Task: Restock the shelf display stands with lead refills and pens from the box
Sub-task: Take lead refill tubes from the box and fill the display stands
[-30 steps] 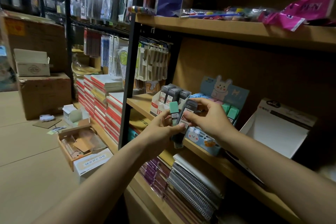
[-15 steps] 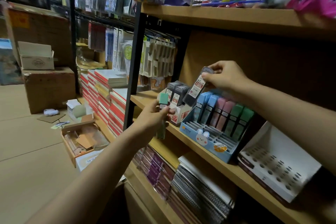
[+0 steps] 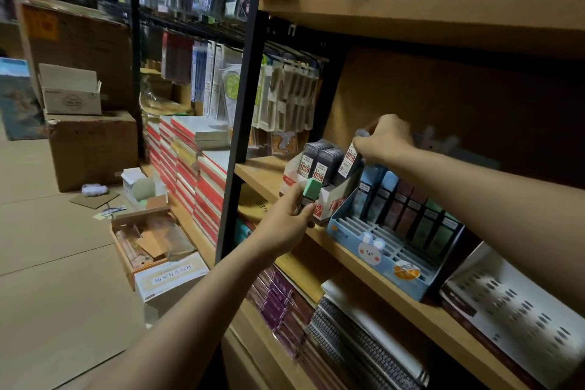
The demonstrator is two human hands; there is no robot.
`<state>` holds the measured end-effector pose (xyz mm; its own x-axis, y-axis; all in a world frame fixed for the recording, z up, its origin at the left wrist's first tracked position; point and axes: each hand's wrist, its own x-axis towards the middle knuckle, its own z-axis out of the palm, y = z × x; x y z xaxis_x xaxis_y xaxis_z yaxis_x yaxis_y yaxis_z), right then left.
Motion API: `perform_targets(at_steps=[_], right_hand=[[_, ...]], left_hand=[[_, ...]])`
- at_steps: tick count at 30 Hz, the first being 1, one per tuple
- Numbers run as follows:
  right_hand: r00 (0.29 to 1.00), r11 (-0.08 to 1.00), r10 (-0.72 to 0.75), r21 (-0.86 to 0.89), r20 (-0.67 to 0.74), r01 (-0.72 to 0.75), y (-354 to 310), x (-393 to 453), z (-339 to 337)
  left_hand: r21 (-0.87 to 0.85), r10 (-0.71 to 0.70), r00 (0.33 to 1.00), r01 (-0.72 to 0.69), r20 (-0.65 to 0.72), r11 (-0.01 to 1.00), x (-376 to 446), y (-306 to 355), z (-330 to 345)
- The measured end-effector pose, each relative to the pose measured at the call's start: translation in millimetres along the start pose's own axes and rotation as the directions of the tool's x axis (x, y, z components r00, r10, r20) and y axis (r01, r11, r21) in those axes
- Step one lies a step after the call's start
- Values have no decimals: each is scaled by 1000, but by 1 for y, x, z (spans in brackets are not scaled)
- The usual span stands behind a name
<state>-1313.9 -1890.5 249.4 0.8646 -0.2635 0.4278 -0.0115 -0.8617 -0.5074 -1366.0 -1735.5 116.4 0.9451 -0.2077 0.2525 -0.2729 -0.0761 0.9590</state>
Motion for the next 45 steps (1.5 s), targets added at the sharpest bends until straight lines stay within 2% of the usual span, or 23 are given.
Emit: perform_targets(at_steps=[6, 10, 17, 20, 23, 25, 28, 31, 33, 38, 40, 42, 43, 45], right_hand=[[975, 973, -183, -119, 124, 198, 3, -8, 8], [976, 969, -159, -166, 146, 183, 10, -10, 11], [980, 938, -186, -286, 66, 197, 12, -18, 19], [970, 929, -237, -279, 54, 243, 13, -19, 15], [949, 876, -292, -365, 121, 317, 17, -21, 6], [933, 879, -337, -310, 130, 361, 22, -27, -3], [914, 918, -390, -26, 108, 395, 34, -51, -18], [925, 933, -330, 218, 189, 288, 46, -84, -25], [934, 922, -297, 313, 199, 227, 53, -99, -28], [935, 929, -227, 349, 273, 124, 65, -112, -60], [910, 937, -252, 317, 331, 144, 69, -117, -75], [910, 944, -263, 279, 320, 175, 72, -119, -91], [926, 946, -250, 275, 283, 172, 74, -117, -99], [965, 954, -206, 253, 163, 161, 82, -108, -117]], left_hand=[[-18, 37, 999, -38, -39, 999, -1, -3, 4], [-74, 6, 999, -9, -41, 997, -1, -1, 4], [-155, -24, 999, 19, -31, 988, -3, 0, 2], [-207, -73, 997, 66, -25, 976, -5, 4, 1], [-268, -128, 992, 120, -14, 956, -6, 9, 0], [-335, -135, 990, 137, 28, 932, -9, 12, 0], [-332, -76, 989, 115, 128, 936, -14, 16, 7], [-393, -25, 983, 96, 182, 915, -20, 21, 24], [-394, 14, 983, 62, 185, 917, -26, 24, 39], [-379, 44, 982, 30, 184, 925, -38, 30, 61], [-365, 44, 982, 26, 181, 931, -42, 35, 70], [-340, 52, 985, 7, 164, 941, -45, 40, 79], [-262, 80, 986, -39, 148, 964, -46, 41, 82], [82, 219, 968, -230, 126, 970, -47, 36, 86]])
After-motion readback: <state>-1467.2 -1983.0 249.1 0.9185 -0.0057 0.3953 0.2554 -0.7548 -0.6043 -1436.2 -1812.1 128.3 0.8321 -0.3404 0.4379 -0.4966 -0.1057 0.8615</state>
